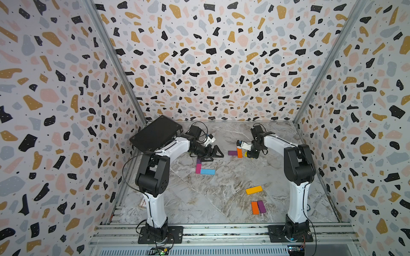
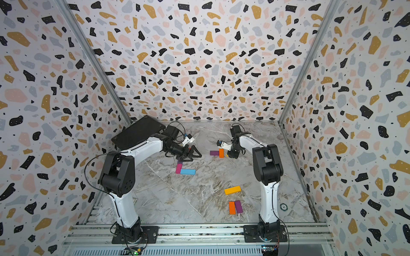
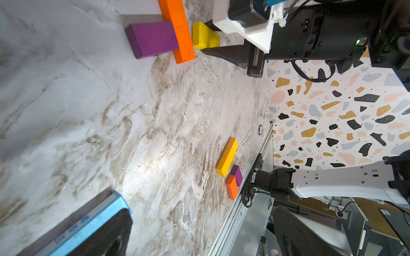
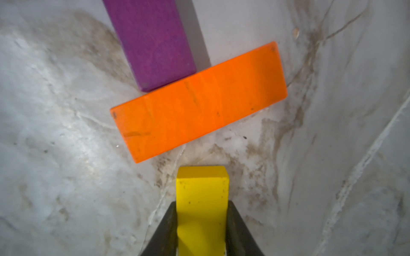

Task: Assemble the letter t with building blocks
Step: Assemble the building block at the center of the board.

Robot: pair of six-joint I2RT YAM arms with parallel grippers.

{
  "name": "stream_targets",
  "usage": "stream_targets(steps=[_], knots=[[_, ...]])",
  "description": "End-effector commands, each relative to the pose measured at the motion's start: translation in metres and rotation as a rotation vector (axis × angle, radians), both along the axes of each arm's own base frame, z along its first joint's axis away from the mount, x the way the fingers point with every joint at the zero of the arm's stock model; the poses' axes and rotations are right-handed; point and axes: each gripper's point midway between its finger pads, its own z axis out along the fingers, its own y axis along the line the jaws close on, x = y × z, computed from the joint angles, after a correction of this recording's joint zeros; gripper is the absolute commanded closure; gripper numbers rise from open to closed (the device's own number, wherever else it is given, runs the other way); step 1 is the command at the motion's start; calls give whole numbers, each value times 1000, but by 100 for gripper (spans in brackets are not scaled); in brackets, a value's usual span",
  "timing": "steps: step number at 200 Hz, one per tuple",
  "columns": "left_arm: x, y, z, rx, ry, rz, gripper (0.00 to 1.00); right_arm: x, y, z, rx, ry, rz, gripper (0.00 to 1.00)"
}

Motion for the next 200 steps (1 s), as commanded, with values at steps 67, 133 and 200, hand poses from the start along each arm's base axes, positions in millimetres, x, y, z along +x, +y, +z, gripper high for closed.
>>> stream_targets(steps=[67,133,200], knots=[[9,1,-4,-18,7,18,0,10,7,10,30,-56,57,69],[9,2,-5,-18,8,19,0,11,10,3,39,-48,67,69],[11,3,-6,-16,10,25,0,8,13,-1,44,-34,76,67]])
